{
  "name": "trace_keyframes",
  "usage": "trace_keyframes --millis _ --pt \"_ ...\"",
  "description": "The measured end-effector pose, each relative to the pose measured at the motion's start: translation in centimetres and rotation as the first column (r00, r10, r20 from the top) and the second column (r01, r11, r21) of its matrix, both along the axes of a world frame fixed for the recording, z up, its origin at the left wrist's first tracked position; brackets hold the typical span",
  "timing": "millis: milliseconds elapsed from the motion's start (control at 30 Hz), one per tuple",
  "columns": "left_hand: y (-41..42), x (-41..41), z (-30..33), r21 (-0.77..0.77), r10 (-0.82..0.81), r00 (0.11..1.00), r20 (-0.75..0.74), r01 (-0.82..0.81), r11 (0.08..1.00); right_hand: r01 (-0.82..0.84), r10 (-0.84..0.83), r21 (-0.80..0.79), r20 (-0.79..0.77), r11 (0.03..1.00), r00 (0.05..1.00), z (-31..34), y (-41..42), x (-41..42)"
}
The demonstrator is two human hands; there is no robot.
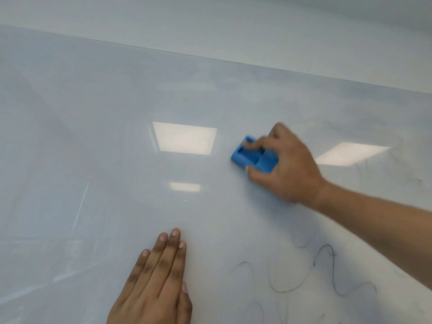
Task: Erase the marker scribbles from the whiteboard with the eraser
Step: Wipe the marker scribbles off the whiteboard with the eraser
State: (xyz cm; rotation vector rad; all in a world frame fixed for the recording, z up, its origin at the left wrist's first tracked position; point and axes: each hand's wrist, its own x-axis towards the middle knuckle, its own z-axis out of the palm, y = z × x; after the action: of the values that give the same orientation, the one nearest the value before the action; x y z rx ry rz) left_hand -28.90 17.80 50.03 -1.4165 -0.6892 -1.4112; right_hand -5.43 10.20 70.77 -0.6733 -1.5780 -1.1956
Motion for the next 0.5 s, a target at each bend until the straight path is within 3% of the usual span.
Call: trace_keyframes --millis 100,167,233,300,367,433,500 --pt "-0.5 -0.1 0.1 -0.003 -0.015 1.0 0.0 0.015 1.0 0.01 0.011 -0.099 0.212 0.995 0.977 -5.0 -0.5 0.3" --pt "-0.7 0.0 0.0 -0.013 -0.016 1.0 0.0 0.016 1.0 0.095 -0.065 -0.097 0.278 0.991 0.958 -4.1 -1.0 1.1" --pt "-0.9 -0.1 0.0 -0.033 -0.029 1.0 -0.002 0.029 0.999 0.141 -0.133 -0.045 0.152 0.989 0.979 -0.8 -1.2 1.8" --pt "-0.9 -0.1 0.0 -0.05 -0.032 0.999 -0.004 0.031 0.998 0.106 -0.111 -0.068 -0.081 0.992 0.991 1.9 -1.2 2.2" --pt "-1.0 0.1 -0.1 -0.066 -0.034 0.999 0.008 0.035 0.997 0.053 -0.063 -0.059 -0.184 0.997 0.981 1.8 -0.9 1.7" --pt "-1.4 0.2 -0.1 -0.073 -0.041 0.999 0.018 0.042 0.996 0.014 -0.022 -0.07 -0.122 0.997 0.992 -1.1 -0.9 0.7" --pt "-1.7 0.2 -0.2 -0.099 -0.038 0.999 0.013 0.039 0.994 -0.003 0.013 -0.141 0.065 0.99 0.998 -6.5 -1.1 -0.2"
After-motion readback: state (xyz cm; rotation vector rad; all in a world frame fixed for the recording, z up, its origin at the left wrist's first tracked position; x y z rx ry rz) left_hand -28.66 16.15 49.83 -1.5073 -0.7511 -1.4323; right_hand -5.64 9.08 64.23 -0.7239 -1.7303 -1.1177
